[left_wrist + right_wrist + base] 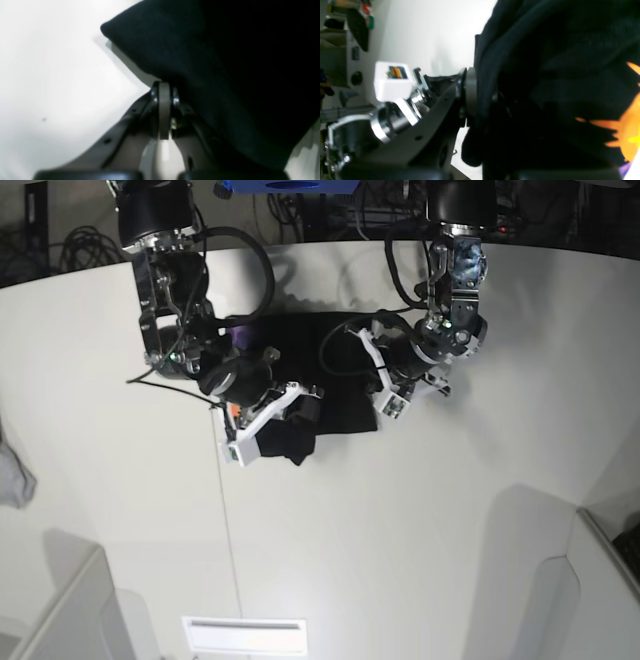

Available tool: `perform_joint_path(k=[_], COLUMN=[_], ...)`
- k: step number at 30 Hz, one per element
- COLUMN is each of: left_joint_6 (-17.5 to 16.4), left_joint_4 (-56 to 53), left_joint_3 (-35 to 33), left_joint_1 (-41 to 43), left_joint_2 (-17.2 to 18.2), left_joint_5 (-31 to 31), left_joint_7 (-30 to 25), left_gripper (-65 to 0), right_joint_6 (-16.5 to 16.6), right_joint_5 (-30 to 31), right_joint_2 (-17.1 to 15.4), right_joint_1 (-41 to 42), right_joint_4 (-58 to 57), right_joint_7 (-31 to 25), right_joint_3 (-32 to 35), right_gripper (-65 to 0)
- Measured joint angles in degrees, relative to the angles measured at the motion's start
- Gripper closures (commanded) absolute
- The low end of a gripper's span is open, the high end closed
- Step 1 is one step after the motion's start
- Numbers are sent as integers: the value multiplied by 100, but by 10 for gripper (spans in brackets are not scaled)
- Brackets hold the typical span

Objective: Fold the T-shirt properly
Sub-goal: 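Fold the strip end with the right gripper toward the left gripper, then release the left gripper and press the folded bundle with the right gripper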

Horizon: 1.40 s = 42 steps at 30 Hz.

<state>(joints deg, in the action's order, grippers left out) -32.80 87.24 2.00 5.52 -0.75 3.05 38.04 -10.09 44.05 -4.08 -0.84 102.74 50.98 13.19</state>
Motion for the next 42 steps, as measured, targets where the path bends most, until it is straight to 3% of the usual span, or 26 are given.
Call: perform_joint_path(k=[20,27,34,39,42], left_joint_6=[-15,0,-39,-22,-17], left_joint_4=[153,839,1408,1453,1456], left_joint_3=[70,782,1777,2673,3067], left_joint_1=[94,492,1198,1615,1943], left_joint_2=[20,221,588,966,1231], left_joint_5=[2,-116,566,1661,2094], left_joint_7=[52,240,254,225,245], left_gripper=[0,0,0,0,0], right_joint_6=[2,0,0,0,0], right_joint_5=[28,28,28,33,39], right_joint_2=[26,20,33,28,28], right_joint_1=[15,0,26,20,13], right_joint_4=[-245,-345,-769,-826,-796], right_joint_7=[-26,-37,-42,-68,-133], right_joint_3=[433,428,435,428,431], right_gripper=[0,0,0,0,-86])
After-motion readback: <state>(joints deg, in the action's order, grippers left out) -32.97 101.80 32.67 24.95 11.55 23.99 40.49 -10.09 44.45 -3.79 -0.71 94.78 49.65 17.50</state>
